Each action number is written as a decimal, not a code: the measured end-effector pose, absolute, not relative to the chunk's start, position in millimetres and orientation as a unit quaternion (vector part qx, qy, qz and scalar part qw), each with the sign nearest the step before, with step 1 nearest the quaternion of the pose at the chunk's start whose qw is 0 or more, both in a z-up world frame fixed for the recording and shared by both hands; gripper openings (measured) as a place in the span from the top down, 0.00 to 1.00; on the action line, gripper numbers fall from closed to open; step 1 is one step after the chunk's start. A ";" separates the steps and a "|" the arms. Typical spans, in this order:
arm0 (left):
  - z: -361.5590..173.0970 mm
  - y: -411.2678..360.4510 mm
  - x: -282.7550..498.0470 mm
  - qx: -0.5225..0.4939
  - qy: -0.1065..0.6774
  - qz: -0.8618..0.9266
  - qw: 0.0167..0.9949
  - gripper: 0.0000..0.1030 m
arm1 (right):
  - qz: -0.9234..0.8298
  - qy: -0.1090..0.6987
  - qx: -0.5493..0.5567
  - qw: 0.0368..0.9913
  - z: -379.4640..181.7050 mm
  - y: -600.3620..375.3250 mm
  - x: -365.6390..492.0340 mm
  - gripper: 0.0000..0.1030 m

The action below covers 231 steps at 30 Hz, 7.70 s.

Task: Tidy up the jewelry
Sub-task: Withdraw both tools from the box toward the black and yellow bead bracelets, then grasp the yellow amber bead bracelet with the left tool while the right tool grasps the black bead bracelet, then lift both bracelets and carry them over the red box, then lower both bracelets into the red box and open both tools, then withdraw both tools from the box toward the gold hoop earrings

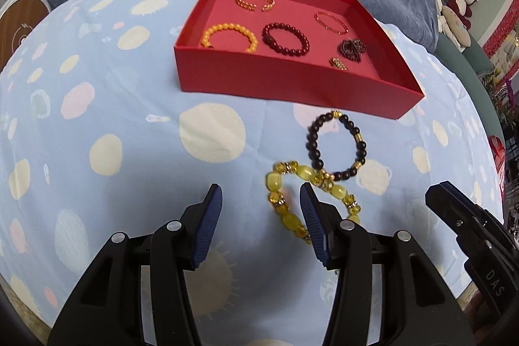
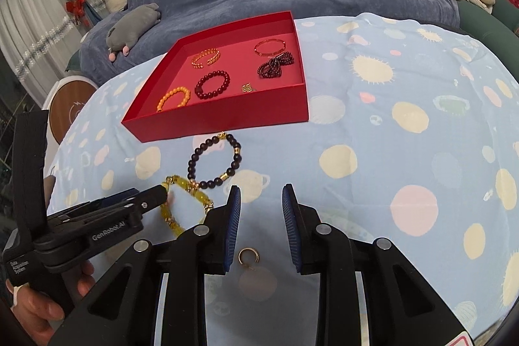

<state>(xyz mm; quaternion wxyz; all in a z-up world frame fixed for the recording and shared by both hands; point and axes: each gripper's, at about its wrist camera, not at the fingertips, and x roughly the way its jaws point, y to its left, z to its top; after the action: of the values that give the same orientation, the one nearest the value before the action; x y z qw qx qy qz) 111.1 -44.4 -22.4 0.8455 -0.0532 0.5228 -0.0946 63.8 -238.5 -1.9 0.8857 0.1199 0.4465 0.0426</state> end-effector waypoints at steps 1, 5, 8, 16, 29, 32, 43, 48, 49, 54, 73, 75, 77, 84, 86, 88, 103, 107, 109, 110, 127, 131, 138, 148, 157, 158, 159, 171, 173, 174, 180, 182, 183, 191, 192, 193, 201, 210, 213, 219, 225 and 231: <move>-24.2 -45.0 110.3 -0.053 0.524 -0.093 0.845 0.54 | 0.044 0.448 0.119 0.885 -3.0 -237.1 63.2 0.74; -25.6 -50.3 110.0 -0.040 0.516 -0.087 0.851 0.54 | 0.047 0.450 0.119 0.884 -6.0 -234.3 61.7 0.74; -26.7 -53.2 110.5 -0.028 0.512 -0.085 0.854 0.54 | 0.049 0.451 0.120 0.883 -7.9 -232.6 60.9 0.74; -27.7 -55.7 105.1 0.012 0.500 -0.071 0.863 0.71 | 0.053 0.457 0.119 0.880 -11.4 -228.5 58.9 0.74; -26.2 -37.9 103.3 -0.010 0.505 -0.063 0.861 0.91 | 0.061 0.462 0.116 0.877 -14.3 -221.2 60.7 0.74; -25.9 -31.3 101.4 -0.013 0.507 -0.059 0.860 0.91 | 0.065 0.463 0.113 0.877 -14.9 -218.0 63.7 0.74; -26.3 -5.1 95.3 -0.026 0.508 -0.044 0.860 0.91 | 0.081 0.462 0.110 0.876 -15.5 -199.2 87.6 0.74; -26.9 -1.5 93.6 -0.032 0.507 -0.044 0.860 0.91 | 0.093 0.464 0.100 0.875 -17.7 -183.7 98.9 0.74; -26.7 -1.9 93.7 -0.031 0.507 -0.043 0.860 0.91 | 0.095 0.465 0.098 0.875 -18.4 -181.0 101.2 0.74; -26.7 -1.5 93.5 -0.033 0.506 -0.044 0.860 0.91 | 0.102 0.466 0.089 0.874 -21.2 -169.3 112.2 0.74; -25.9 -1.5 96.4 -0.039 0.506 -0.043 0.861 0.91 | 0.107 0.491 0.054 0.863 -40.1 -156.9 116.6 0.92; -26.0 -0.9 96.9 -0.040 0.506 -0.043 0.860 0.91 | 0.107 0.492 0.059 0.862 -40.3 -161.5 110.2 0.92; -26.3 -0.5 97.2 -0.042 0.506 -0.042 0.860 0.91 | 0.107 0.492 0.063 0.861 -40.1 -165.6 100.9 0.92; -26.6 -0.3 98.7 -0.048 0.509 -0.041 0.859 0.91 | 0.100 0.494 0.081 0.860 -39.5 -176.4 75.5 0.93; -26.8 0.9 99.6 -0.051 0.511 -0.042 0.857 0.91 | 0.097 0.494 0.089 0.860 -38.4 -181.4 70.7 0.93; -26.6 2.4 100.2 -0.060 0.514 -0.043 0.854 0.91 | 0.094 0.492 0.096 0.860 -36.4 -184.4 67.5 0.93; -4.4 0.3 95.7 -0.080 0.506 -0.061 0.857 0.91 | 0.083 0.452 0.138 0.878 1.8 -212.2 52.0 0.93; 8.5 -1.9 95.3 -0.083 0.497 -0.069 0.861 0.91 | 0.079 0.443 0.143 0.882 10.5 -218.4 47.6 0.93; 14.3 -2.9 95.2 -0.085 0.493 -0.074 0.862 0.92 | 0.078 0.440 0.145 0.883 13.1 -220.7 45.9 0.93; 17.1 -3.7 94.9 -0.085 0.493 -0.076 0.863 0.92 | 0.078 0.438 0.146 0.884 14.5 -221.7 44.8 0.93; 61.9 -15.9 103.1 -0.073 0.468 -0.104 0.875 0.92 | 0.070 0.407 0.163 0.896 41.3 -238.1 44.8 0.93; 75.7 -21.1 113.1 -0.069 0.457 -0.111 0.880 0.91 | 0.071 0.396 0.156 0.902 51.6 -239.8 54.9 0.93; 105.9 -32.9 141.4 -0.067 0.426 -0.122 0.894 0.91 | 0.077 0.370 0.153 0.913 74.5 -245.9 86.4 0.93; 124.0 -41.5 200.8 -0.071 0.403 -0.118 0.905 0.91 | 0.074 0.356 0.156 0.918 84.7 -254.8 143.4 0.93; 103.8 -44.4 238.5 -0.074 0.418 -0.107 0.899 0.91 | 0.074 0.366 0.144 0.916 70.8 -247.7 177.9 0.93; 100.6 -44.3 242.0 -0.076 0.421 -0.106 0.898 0.91 | 0.075 0.368 0.143 0.916 68.5 -246.6 181.4 0.93; 97.4 -44.5 245.5 -0.077 0.424 -0.104 0.896 0.91 | 0.075 0.369 0.141 0.916 66.8 -245.7 184.0 0.93; 69.1 -48.7 286.1 -0.078 0.442 -0.096 0.888 0.91 | 0.072 0.385 0.131 0.911 41.4 -240.6 232.7 0.93; 63.7 -49.5 292.3 -0.078 0.445 -0.094 0.887 0.91 | 0.072 0.389 0.129 0.910 36.6 -238.1 239.5 0.93; 60.9 -50.4 295.3 -0.078 0.446 -0.094 0.886 0.91 | 0.072 0.390 0.128 0.909 34.1 -237.2 242.6 0.93; 46.5 -53.6 307.8 -0.074 0.454 -0.091 0.883 0.91 | 0.077 0.406 0.126 0.902 15.8 -228.8 260.0 0.93; 42.3 -54.0 310.5 -0.071 0.457 -0.089 0.882 0.91 | 0.078 0.411 0.123 0.900 10.8 -225.9 264.0 0.93; 39.7 -54.2 311.9 -0.071 0.458 -0.090 0.881 0.91 | 0.079 0.414 0.120 0.899 7.8 -224.2 265.8 0.93; 26.6 -51.9 314.7 -0.072 0.465 -0.085 0.878 0.88 | 0.087 0.425 0.116 0.894 -3.5 -217.5 266.1 0.87; 25.9 -51.9 314.0 -0.074 0.464 -0.087 0.878 0.82 | 0.088 0.425 0.119 0.893 -3.8 -218.3 264.3 0.86; 25.5 -51.0 312.9 -0.074 0.464 -0.083 0.879 0.78 | 0.087 0.425 0.120 0.893 -3.2 -218.1 263.1 0.85; 31.5 -45.8 303.3 -0.081 0.459 -0.078 0.881 0.66 | 0.081 0.411 0.128 0.899 8.7 -226.4 243.5 0.80; 47.5 -45.0 272.1 -0.072 0.453 -0.088 0.884 0.66 | 0.078 0.402 0.135 0.902 27.9 -235.3 209.3 0.80; 51.4 -42.4 257.7 -0.074 0.453 -0.092 0.884 0.66 | 0.078 0.400 0.134 0.903 33.7 -236.6 191.6 0.80; 54.9 -39.2 224.4 -0.072 0.453 -0.094 0.884 0.66 | 0.074 0.408 0.127 0.901 35.9 -236.3 153.7 0.80; 48.3 -38.0 193.4 -0.069 0.467 -0.093 0.877 0.66 | 0.070 0.428 0.124 0.892 25.4 -235.2 118.0 0.80; 40.0 -35.3 165.8 -0.069 0.480 -0.091 0.870 0.66 | 0.067 0.447 0.125 0.883 11.2 -234.6 84.6 0.80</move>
<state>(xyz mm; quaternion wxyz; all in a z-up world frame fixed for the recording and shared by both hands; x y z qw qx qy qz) 165.8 -35.3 40.0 0.8698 -0.0687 0.4801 -0.0906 84.6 -234.6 11.2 0.8830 0.1250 0.4473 0.0673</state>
